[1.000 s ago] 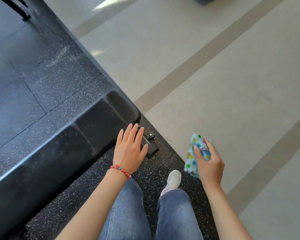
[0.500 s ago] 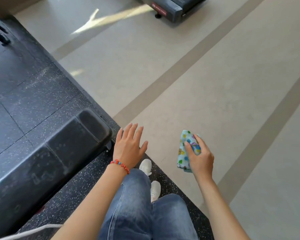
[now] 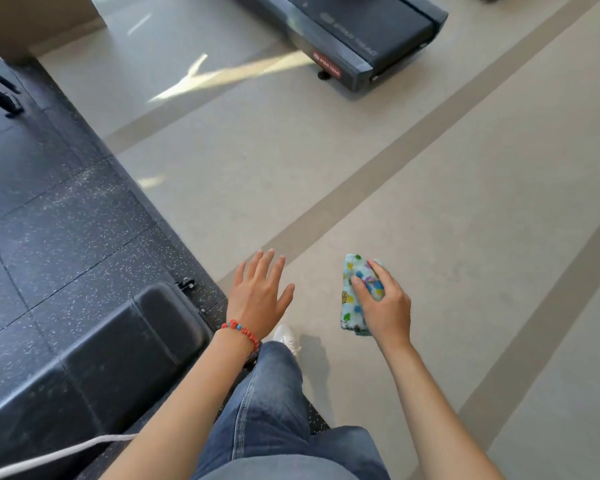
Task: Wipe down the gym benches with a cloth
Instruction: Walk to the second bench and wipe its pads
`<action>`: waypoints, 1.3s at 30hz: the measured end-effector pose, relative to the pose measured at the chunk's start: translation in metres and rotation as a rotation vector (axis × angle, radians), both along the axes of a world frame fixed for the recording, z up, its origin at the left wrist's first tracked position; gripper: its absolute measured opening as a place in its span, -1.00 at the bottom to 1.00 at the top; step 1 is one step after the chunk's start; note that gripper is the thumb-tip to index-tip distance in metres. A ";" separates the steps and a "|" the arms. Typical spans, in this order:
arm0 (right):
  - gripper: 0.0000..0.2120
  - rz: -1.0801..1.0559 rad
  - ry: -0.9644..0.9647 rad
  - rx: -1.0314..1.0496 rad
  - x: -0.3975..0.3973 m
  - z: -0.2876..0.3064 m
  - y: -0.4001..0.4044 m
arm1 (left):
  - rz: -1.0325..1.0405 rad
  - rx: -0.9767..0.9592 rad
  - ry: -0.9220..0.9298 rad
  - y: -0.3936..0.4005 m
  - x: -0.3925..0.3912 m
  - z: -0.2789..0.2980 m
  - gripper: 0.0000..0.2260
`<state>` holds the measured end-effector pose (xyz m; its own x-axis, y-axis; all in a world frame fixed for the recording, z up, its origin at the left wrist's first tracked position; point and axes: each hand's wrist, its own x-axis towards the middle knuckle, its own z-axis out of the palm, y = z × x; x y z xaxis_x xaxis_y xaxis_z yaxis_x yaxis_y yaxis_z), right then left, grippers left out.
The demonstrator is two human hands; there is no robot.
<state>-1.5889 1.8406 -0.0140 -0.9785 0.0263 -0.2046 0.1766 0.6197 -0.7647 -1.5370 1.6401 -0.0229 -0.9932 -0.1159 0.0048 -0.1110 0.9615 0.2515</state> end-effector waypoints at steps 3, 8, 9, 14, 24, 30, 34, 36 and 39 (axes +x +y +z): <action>-0.61 0.040 -0.004 -0.019 -0.057 0.005 -0.020 | 0.004 -0.004 0.042 -0.013 -0.047 0.002 -0.54; -0.61 0.112 0.012 -0.015 -0.137 0.012 -0.044 | 0.065 -0.008 0.064 -0.033 -0.116 0.006 -0.55; -0.61 0.127 0.012 -0.019 -0.152 0.012 -0.048 | 0.085 -0.010 0.067 -0.036 -0.128 0.006 -0.55; -0.60 0.281 0.012 -0.022 -0.229 0.008 -0.074 | 0.225 -0.030 0.059 -0.054 -0.183 0.005 -0.54; -0.61 0.634 -0.021 -0.048 -0.354 0.015 -0.158 | 0.597 0.001 0.061 -0.099 -0.251 0.012 -0.55; -0.61 0.734 -0.018 -0.058 -0.402 0.005 -0.237 | 0.710 -0.022 0.060 -0.163 -0.284 0.008 -0.54; -0.61 0.762 -0.009 -0.067 -0.434 -0.002 -0.313 | 0.751 0.009 0.064 -0.234 -0.315 -0.001 -0.54; -0.62 0.774 -0.016 -0.065 -0.451 -0.002 -0.357 | 0.754 0.011 0.048 -0.274 -0.329 -0.002 -0.54; -0.61 0.786 -0.032 -0.056 -0.476 0.000 -0.421 | 0.763 0.005 0.023 -0.337 -0.351 0.002 -0.53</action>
<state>-2.0645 1.4193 -0.0143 -0.6996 -0.6819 -0.2134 -0.2750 0.5326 -0.8005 -1.8877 1.3028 -0.0210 -0.6375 -0.7701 0.0225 -0.7387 0.6193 0.2660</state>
